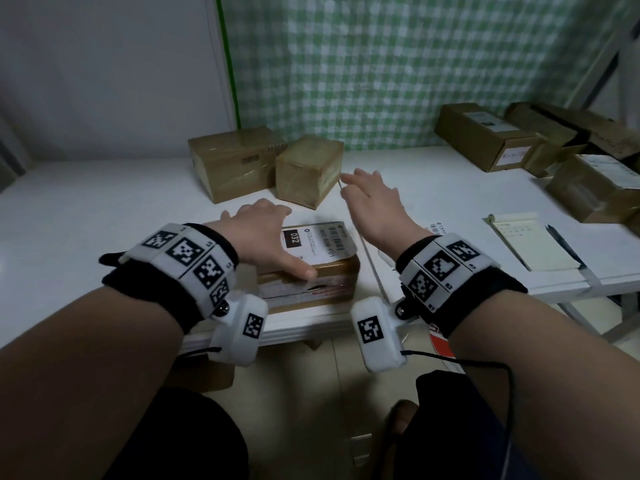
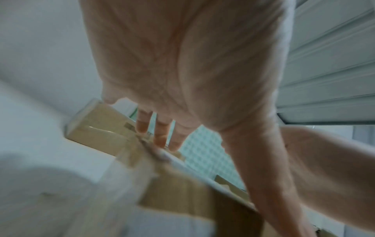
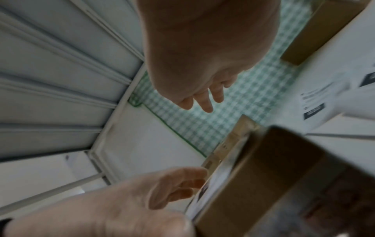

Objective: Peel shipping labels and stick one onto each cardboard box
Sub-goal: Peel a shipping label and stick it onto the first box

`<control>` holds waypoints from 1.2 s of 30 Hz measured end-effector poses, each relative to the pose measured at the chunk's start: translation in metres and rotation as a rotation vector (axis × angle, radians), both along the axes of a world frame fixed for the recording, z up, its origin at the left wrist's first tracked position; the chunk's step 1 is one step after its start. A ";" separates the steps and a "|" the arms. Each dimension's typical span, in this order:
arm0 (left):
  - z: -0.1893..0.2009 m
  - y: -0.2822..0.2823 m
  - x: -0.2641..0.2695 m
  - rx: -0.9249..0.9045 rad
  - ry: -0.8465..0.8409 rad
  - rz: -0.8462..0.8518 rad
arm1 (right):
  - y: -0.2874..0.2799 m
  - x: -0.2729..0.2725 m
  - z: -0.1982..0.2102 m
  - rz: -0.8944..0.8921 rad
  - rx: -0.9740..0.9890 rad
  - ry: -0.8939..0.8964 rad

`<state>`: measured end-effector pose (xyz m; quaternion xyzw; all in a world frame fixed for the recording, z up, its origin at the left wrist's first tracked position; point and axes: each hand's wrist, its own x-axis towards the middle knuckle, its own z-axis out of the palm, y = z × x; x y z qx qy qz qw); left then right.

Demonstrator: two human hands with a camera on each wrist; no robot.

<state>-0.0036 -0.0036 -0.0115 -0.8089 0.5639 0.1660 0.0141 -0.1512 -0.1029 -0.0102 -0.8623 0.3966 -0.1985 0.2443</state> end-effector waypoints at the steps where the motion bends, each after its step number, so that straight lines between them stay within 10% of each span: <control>1: -0.001 0.005 0.004 0.018 0.026 0.007 | 0.004 0.008 0.001 0.039 -0.027 0.042; 16: -0.028 0.016 0.013 -0.157 0.068 -0.026 | 0.015 0.045 -0.040 0.241 -0.093 0.417; 36: -0.032 0.015 0.012 -0.219 0.155 -0.011 | 0.002 0.022 -0.041 0.044 0.549 -0.244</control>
